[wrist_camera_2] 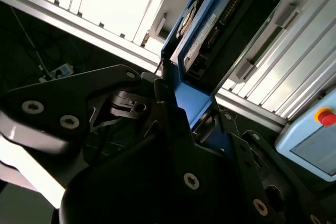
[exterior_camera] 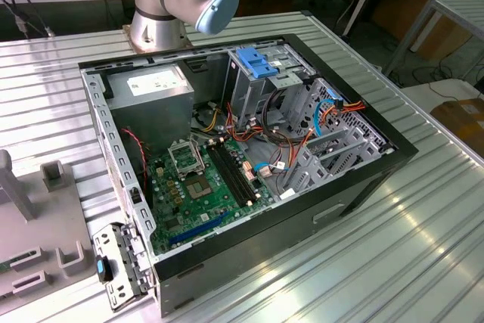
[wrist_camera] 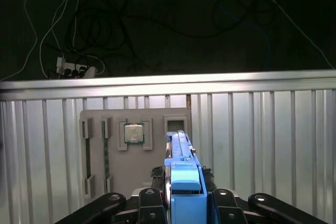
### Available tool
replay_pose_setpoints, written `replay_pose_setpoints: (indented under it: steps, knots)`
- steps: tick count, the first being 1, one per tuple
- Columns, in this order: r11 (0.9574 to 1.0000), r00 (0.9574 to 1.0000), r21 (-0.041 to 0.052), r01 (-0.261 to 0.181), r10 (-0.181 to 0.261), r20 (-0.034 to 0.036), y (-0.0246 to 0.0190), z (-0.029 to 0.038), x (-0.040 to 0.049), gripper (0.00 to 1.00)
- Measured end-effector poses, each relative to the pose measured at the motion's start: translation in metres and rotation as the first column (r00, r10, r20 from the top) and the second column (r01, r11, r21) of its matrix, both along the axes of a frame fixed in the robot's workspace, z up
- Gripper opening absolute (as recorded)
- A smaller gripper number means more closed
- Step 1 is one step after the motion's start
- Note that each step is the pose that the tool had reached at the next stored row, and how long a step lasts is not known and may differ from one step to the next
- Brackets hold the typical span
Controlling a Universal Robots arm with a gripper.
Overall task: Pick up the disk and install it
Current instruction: 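Pick up the disk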
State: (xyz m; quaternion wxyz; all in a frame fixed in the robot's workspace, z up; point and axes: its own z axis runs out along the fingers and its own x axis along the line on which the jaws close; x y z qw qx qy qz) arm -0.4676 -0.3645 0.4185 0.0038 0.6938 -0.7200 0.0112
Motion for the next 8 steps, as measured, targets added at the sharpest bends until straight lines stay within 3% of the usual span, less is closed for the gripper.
replay_pose_setpoints:
  steps: [8]
  knots:
    - [1.0000, 1.0000, 0.0000, 0.000, 0.000, 0.0000, 0.0000, 0.0110, 0.0000, 0.37]
